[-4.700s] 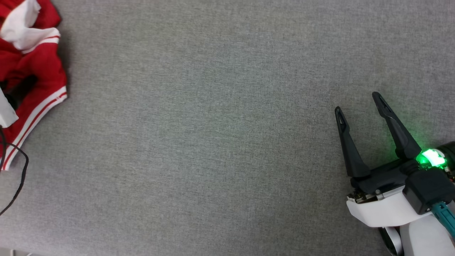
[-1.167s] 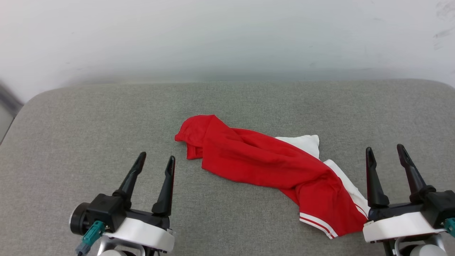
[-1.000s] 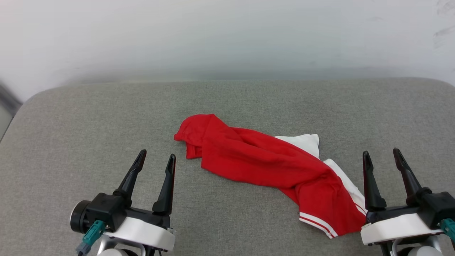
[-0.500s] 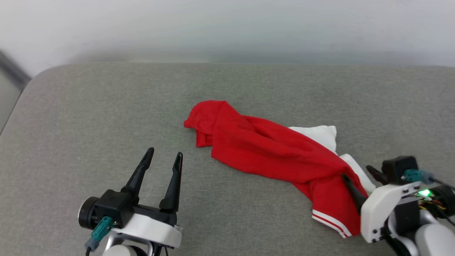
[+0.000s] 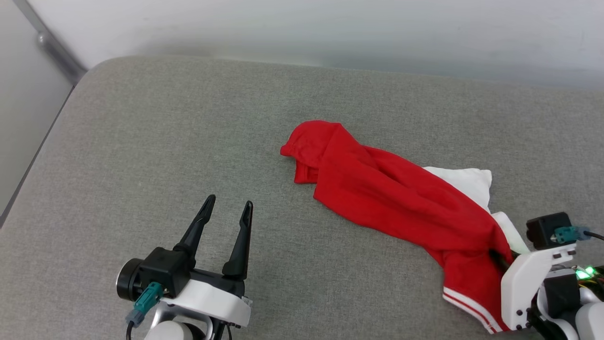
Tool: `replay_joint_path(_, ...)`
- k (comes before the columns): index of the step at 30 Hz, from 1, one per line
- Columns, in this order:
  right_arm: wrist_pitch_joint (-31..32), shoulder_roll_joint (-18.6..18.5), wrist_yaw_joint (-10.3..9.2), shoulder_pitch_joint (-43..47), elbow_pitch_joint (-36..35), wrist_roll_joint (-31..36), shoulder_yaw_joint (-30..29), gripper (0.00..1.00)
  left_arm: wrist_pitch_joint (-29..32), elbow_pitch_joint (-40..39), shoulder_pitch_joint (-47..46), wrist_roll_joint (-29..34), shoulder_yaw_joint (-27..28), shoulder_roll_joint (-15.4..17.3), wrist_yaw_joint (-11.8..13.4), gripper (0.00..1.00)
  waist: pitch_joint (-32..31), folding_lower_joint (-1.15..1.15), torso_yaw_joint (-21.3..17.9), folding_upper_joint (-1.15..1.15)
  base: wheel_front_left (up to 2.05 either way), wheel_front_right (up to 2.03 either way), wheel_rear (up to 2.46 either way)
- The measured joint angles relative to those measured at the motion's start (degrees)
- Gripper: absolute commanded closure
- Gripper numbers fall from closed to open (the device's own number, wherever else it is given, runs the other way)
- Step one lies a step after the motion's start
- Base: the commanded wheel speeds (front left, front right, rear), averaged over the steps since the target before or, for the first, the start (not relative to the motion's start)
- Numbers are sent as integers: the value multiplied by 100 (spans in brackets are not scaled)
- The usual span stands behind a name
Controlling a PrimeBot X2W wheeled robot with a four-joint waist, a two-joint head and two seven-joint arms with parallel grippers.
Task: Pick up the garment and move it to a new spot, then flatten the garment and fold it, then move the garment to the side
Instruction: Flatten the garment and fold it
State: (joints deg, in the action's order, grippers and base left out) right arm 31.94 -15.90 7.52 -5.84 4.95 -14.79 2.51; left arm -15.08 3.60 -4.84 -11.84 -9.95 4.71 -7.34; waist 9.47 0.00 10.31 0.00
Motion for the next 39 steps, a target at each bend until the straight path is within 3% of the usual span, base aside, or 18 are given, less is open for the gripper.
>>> replay_joint_path(8,-541,-46,-1,-247,-126,233,-263,100,0,115,1,5,10,-7,-5,0,-161,0,-41,0,0,0,0)
replay_joint_path(13,-900,-148,-2,-478,-656,620,24,100,0,125,13,-2,5,7,-5,0,-290,0,-103,0,0,0,0)
replay_joint_path(21,-1202,48,-2,-743,-1065,738,1671,100,0,126,29,-51,-27,34,-5,0,-374,0,-62,0,0,0,0)
replay_joint_path(30,-1549,131,0,-1334,102,577,4052,100,0,207,80,-88,-103,34,-5,0,-422,0,184,0,0,0,0)
replay_joint_path(32,-1619,131,0,-1432,468,420,4500,0,0,221,85,-89,-111,36,-7,0,-446,0,245,0,0,0,0)
replay_joint_path(36,-1897,156,-1,-1563,995,74,4948,0,0,241,104,-91,-119,37,-7,0,-499,0,331,0,0,0,0)
replay_joint_path(39,-2118,194,-1,-1690,1127,-232,4955,0,0,233,132,-91,-64,40,-7,0,-534,0,321,0,0,0,0)
